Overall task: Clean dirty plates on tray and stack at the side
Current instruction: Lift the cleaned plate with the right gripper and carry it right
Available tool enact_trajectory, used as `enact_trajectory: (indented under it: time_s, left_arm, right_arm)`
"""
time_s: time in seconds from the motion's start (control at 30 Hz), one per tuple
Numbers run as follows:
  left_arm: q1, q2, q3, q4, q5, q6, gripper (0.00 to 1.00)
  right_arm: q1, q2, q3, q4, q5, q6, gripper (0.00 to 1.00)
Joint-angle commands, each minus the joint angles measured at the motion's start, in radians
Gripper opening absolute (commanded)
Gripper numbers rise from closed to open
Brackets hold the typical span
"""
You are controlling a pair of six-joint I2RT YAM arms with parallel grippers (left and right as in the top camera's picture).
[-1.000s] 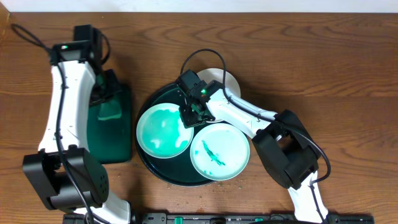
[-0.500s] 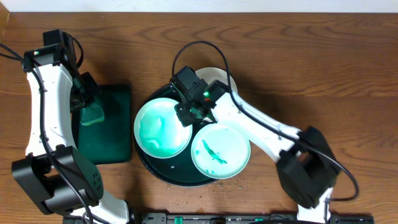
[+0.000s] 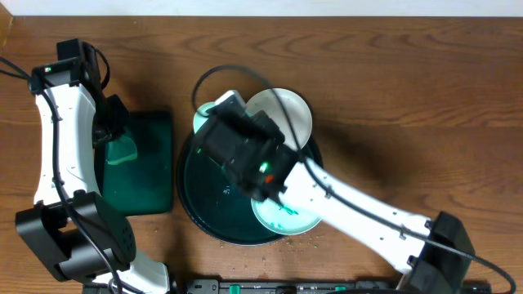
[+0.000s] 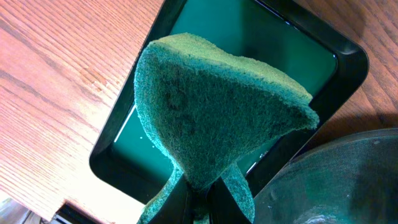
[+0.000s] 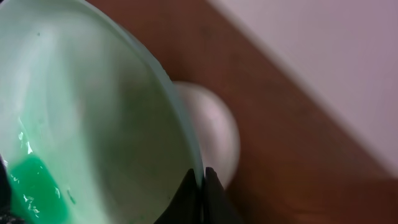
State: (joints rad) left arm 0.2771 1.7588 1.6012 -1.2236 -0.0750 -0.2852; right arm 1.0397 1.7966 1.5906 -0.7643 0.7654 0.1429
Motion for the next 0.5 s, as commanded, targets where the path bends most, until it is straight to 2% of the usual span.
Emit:
enact_trajectory:
  time_s: [0.0,0.13,0.23,0.47]
  left_arm:
    - [0.003,-0.009,0.019,-0.002,-0.012,-0.008,0.07]
    - [0.003,-0.009,0.019,-0.002,-0.012,-0.008,0.07]
    - [0.003,-0.009,0.019,-0.002,-0.012,-0.008,0.07]
    - [0.003,-0.009,0.019,-0.002,-0.012,-0.008,0.07]
  right_arm:
    - [0.067,-0.023,0.021,0.038,0.369,-0.116,0.01]
    - [0.107,-0.023,0.021,0.097,0.472,-0.177,0.01]
    - [0.119,-0.023,0.021,0.121,0.478,-0.193,0.01]
    - [0.08,-0.023,0.02,0.069,0.273,-0.119,0.01]
